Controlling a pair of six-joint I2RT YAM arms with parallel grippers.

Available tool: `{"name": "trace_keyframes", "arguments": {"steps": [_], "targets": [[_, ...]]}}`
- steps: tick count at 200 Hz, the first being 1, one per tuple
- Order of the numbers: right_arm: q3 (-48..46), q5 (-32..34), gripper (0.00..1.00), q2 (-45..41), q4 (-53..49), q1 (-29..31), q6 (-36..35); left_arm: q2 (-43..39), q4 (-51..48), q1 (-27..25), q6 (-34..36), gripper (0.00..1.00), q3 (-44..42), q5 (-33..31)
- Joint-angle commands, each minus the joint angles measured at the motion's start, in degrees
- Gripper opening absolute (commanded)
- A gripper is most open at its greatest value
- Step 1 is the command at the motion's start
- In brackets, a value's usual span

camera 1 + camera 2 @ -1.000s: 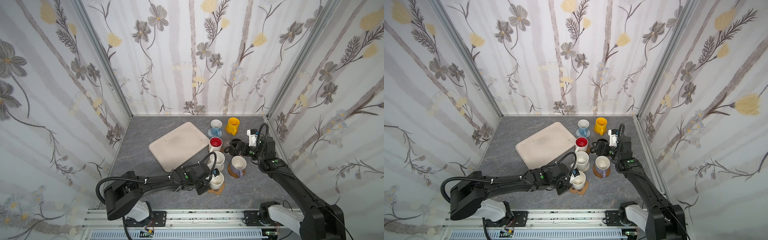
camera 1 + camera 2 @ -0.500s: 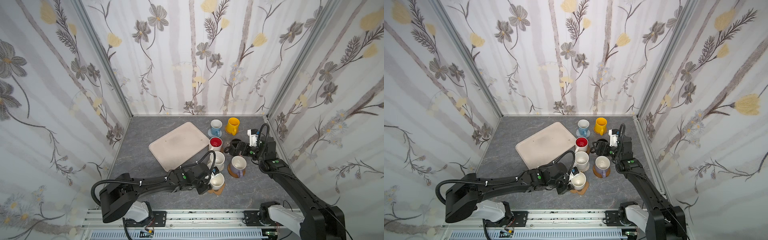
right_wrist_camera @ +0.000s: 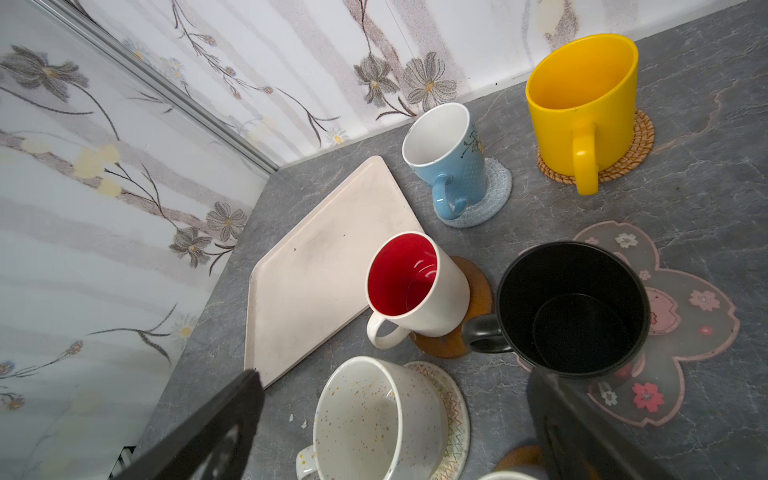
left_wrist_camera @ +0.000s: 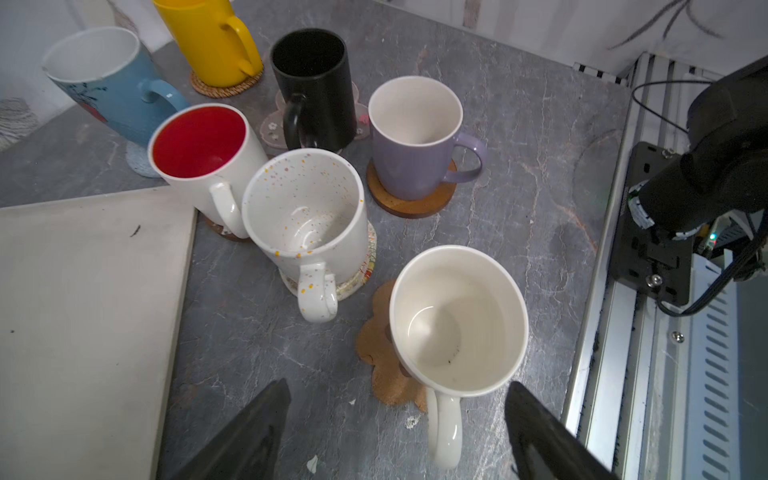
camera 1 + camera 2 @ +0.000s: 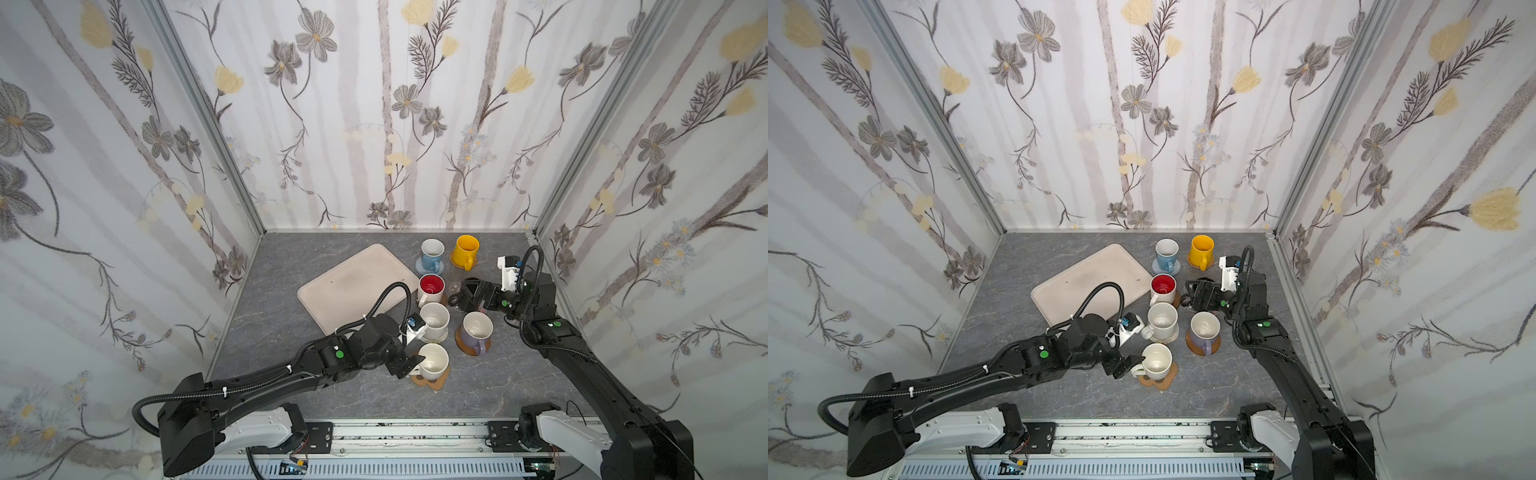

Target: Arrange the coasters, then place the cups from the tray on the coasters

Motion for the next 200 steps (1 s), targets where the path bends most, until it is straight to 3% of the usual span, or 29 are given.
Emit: {"name": "trace_keyframes", "arguments": {"steps": [1,21,48,92,120,147,178,200], "targets": [[0.9,2.0,1.00,-0.8,1.1,-0.3,0.3,-4.2,0.9,1.5,-0.9,1.00,0.3,-3.7],[1.0,4.5,1.00,-1.8,0.9,-0.7,0.3,-8.0,1.1,5.8,-2.4,1.00,1.4,-4.9],[0.6,9.7,1.00,-3.4,0.9,-1.3,-0.7,-9.2,1.5,15.6,-7.4,1.00,3.6,-5.5],[-1.6,23.0,1.00,-7.2,3.0,-2.1,-4.0,-5.4,2.4,28.2,-13.4,1.00,5.8,-17.5],[-6.8,30.1,1.00,-10.1,9.7,-2.1,-7.3,-3.3,5.1,35.1,-15.8,1.00,4.2,-24.0],[-15.2,39.5,1.00,-13.2,19.9,-2.1,-10.6,-0.9,9.8,43.9,-17.4,1.00,1.0,-23.8],[-24.7,44.6,1.00,-13.6,34.8,-2.2,-14.1,6.8,14.6,51.2,-17.5,1.00,-0.5,-22.7],[-26.4,45.3,1.00,-10.1,40.3,-2.8,-15.4,13.4,20.1,54.7,-20.0,1.00,-2.4,-23.4]]}}
